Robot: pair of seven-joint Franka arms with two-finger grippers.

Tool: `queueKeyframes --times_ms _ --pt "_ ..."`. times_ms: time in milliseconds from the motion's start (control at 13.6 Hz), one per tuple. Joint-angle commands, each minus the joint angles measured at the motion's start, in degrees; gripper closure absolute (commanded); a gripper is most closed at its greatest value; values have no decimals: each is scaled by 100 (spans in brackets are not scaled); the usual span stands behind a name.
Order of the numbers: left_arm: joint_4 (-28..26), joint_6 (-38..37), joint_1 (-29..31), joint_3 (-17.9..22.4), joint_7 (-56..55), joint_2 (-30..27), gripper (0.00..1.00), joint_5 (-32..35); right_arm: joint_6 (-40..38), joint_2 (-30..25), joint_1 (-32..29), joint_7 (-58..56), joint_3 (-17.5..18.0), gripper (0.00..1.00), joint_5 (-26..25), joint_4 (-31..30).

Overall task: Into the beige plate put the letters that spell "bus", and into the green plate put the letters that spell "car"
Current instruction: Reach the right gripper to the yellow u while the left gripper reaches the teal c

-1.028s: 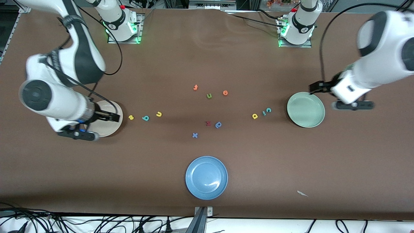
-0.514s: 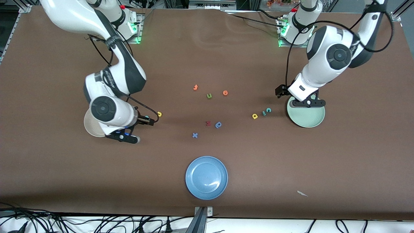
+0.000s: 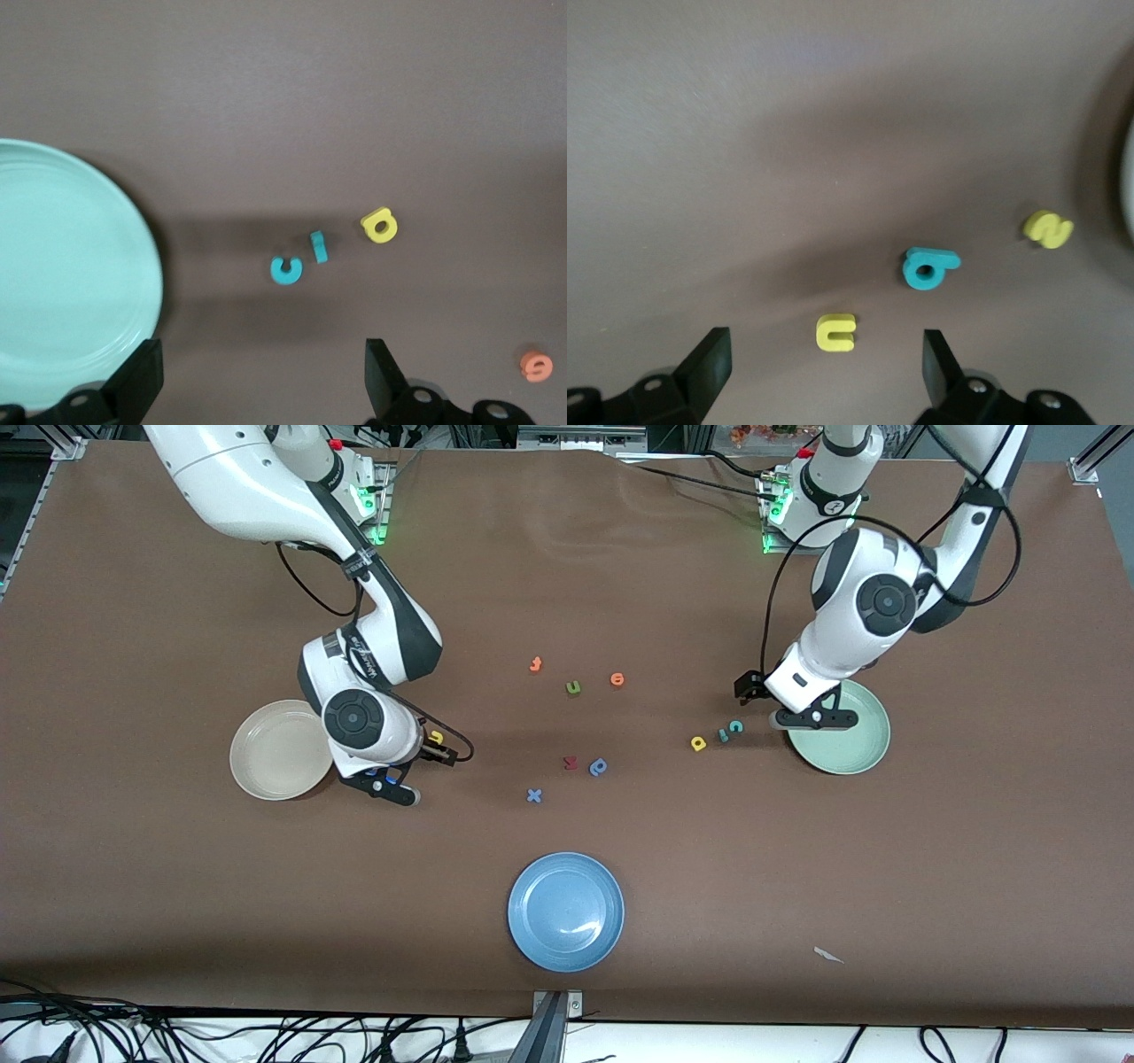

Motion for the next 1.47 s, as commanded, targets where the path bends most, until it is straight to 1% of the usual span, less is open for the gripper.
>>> queueKeyframes --times_ms 0,73,294,441,514,661,734,955,1102,1175,1395 --pt "47 412 -94 15 -31 462 0 -67 815 -107 21 268 -27 5 76 -636" --pt "47 500 -112 15 -31 602 0 -67 931 -99 47 338 -27 5 76 -725" --pt "55 808 -226 50 -22 998 0 -58 950 -90 109 401 -19 13 85 -813" --pt "55 914 -314 102 21 1122 0 20 950 -46 118 401 -19 22 85 -822" --pt "55 923 -323 146 65 1166 0 369 958 -46 118 401 -19 24 85 -822" --pt "55 923 -323 190 48 1280 0 1501 985 -46 118 401 -19 37 85 -831" --pt "47 923 -323 208 40 1307 0 1637 1054 -46 118 401 -19 38 85 -849" --pt "47 932 -323 208 39 1377 0 1647 1484 -54 118 401 -19 38 85 -1120" --pt "47 967 -323 208 39 1421 0 1647 1539 -55 118 401 -19 38 85 -1165" --pt "47 993 -323 208 31 1456 1 1647 1539 -55 118 392 -19 40 85 -1165" --pt "55 1080 -341 208 -22 1518 9 1638 1512 -55 118 330 -19 66 76 -1165"
